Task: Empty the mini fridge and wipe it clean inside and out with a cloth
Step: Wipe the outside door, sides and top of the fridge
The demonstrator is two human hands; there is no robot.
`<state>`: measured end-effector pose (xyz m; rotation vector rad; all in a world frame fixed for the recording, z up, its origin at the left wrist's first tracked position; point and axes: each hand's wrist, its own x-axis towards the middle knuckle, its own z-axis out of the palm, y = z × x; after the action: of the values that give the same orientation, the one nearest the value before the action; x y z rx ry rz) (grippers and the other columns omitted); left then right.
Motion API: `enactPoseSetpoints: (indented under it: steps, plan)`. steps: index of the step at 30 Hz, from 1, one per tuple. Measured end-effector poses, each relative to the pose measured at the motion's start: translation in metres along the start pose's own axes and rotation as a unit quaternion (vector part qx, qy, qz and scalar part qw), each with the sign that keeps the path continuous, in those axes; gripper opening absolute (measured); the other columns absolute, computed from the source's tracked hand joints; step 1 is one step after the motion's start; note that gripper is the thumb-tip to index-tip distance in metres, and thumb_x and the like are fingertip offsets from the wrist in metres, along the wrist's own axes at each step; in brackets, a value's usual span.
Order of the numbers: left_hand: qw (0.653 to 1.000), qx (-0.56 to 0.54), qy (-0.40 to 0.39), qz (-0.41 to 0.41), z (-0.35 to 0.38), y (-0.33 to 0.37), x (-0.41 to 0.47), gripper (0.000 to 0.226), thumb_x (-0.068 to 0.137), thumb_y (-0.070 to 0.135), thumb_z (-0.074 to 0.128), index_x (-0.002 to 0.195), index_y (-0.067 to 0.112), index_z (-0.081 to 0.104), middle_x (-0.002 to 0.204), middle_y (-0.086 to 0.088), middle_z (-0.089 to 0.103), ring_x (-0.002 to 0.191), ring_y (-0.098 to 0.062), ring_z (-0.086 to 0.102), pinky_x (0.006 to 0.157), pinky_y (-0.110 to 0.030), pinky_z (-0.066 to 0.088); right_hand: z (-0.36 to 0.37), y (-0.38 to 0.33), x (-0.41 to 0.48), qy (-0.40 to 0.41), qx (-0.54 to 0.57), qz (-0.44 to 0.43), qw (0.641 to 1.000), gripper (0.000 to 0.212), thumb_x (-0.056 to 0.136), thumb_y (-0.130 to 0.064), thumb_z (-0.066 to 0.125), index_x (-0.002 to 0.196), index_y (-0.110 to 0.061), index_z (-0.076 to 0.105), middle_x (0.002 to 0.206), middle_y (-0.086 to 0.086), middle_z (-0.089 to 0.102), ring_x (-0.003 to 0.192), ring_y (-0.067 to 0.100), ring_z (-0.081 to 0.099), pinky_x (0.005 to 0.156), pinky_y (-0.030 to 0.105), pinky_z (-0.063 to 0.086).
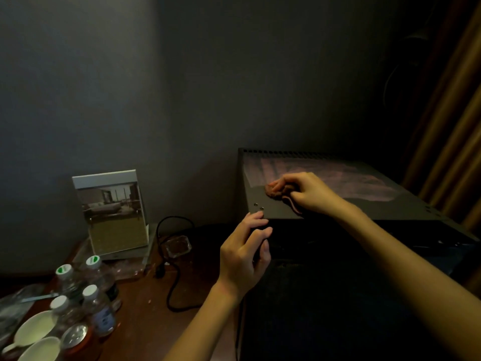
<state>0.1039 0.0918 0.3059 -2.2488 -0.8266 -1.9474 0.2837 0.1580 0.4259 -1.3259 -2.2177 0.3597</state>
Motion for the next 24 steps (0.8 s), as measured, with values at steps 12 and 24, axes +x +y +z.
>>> enactPoseSetpoints:
  steps: [12,24]
  plan:
    - [0.999,0.019,-0.046,0.000,-0.020,0.000,0.007,0.032,0.099,0.033,0.047,0.096,0.006,0.064,0.118,-0.007,0.060,0.113,-0.014,0.060,0.080,-0.027,0.055,-0.019,0.010,-0.045,-0.005,0.054,0.024,0.998,0.045,0.078,0.019,0.047,0.100,-0.013,0.069,0.116,0.002,0.068,0.108,0.008,0.065,0.095,0.040,0.053]
    - [0.999,-0.014,0.022,-0.021,-0.004,-0.008,-0.004,0.025,0.099,0.040,0.047,0.098,0.016,0.053,0.125,-0.006,0.044,0.130,-0.017,0.043,0.105,-0.028,0.040,0.006,-0.019,-0.071,0.035,-0.015,0.001,0.999,0.038,0.091,-0.005,0.058,0.122,-0.027,0.059,0.126,-0.011,0.055,0.117,-0.003,0.050,0.104,0.020,0.041]
